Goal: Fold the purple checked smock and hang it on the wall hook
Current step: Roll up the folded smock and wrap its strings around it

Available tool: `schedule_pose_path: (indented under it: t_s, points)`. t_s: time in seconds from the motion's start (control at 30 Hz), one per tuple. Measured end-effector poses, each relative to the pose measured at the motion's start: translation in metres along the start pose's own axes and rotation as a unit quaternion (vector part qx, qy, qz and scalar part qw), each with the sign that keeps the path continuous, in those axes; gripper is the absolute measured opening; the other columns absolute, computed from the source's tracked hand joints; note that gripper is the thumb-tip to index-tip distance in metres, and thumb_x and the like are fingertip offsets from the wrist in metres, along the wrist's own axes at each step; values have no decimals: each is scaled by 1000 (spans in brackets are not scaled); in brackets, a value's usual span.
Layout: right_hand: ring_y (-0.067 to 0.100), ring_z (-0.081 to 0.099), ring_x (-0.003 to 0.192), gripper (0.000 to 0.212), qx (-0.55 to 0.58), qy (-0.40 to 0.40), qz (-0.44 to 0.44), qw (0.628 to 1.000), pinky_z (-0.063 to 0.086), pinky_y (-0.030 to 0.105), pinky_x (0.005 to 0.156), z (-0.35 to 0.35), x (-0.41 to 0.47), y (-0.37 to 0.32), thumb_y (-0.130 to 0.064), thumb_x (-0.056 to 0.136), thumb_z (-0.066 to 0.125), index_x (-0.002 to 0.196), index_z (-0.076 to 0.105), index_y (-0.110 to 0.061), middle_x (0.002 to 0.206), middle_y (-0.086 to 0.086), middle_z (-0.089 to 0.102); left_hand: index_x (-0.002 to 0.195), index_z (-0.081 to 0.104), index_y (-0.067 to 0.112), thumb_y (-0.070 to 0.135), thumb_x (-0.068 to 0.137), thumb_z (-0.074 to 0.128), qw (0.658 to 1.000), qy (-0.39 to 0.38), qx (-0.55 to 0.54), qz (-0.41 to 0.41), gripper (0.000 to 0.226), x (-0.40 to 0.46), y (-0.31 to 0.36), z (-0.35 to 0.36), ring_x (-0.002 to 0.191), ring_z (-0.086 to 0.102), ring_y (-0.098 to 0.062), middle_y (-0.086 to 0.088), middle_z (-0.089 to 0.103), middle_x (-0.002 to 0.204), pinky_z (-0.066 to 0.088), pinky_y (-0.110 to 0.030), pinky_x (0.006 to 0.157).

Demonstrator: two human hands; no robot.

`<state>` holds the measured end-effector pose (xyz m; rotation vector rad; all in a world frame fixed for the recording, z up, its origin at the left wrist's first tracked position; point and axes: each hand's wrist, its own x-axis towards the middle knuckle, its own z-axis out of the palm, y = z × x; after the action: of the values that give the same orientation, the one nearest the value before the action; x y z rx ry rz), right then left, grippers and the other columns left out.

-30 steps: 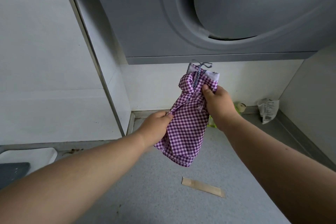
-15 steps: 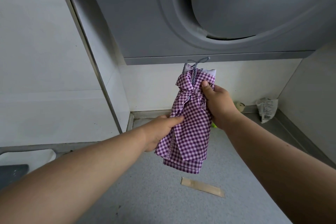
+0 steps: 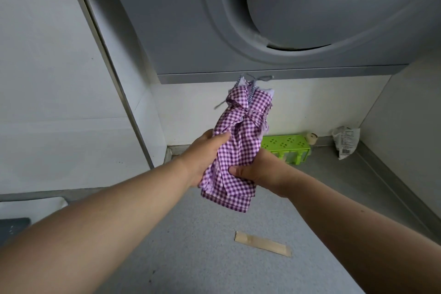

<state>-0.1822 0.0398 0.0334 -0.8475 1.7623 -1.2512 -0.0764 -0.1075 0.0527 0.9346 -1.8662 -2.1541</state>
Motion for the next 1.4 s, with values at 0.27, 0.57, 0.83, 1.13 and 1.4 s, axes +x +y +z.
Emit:
schedule_pose_path:
  t_s: [0.27,0.57,0.83,1.13,1.4]
  points:
    - [17,62,123,77,-74,-21,0,997,48,45,111,1,-4,-7,-37,72,91,138,53,-29,130,-9,66,131,65,30,35,102,66,995,3,63,72,29,2,13,-16,105,77,-21,4,80,114,57,-49,104]
    - [20,72,106,33,-94,41,-28,994,55,47,102,-18,7,-26,-33,87,80,118,69,-25,111,-5,77,126,70,18,37,103,64,997,-42,68,7,30,-10,-3,-13,94,80,-19,-3,82,105,61,-31,82]
    - [11,70,96,34,-193,105,-50,974,59,37,91,-12,0,-19,-28,85,80,116,68,-25,103,-9,74,141,55,34,55,88,74,985,-126,116,19,61,-9,0,-23,127,65,-20,4,72,134,45,-45,114]
    - [16,67,92,37,-295,178,-113,932,57,37,84,2,-4,-15,-24,86,69,122,61,-29,103,-13,69,125,60,27,53,102,60,967,99,133,194,35,-5,16,-12,107,67,-8,8,69,115,52,-24,81]
    - [19,64,79,30,-362,229,-97,899,59,43,69,6,-2,-8,-26,81,60,111,57,-31,93,-10,68,108,45,19,73,85,64,909,205,263,252,62,-8,29,-8,99,49,-14,1,43,111,39,-20,72]
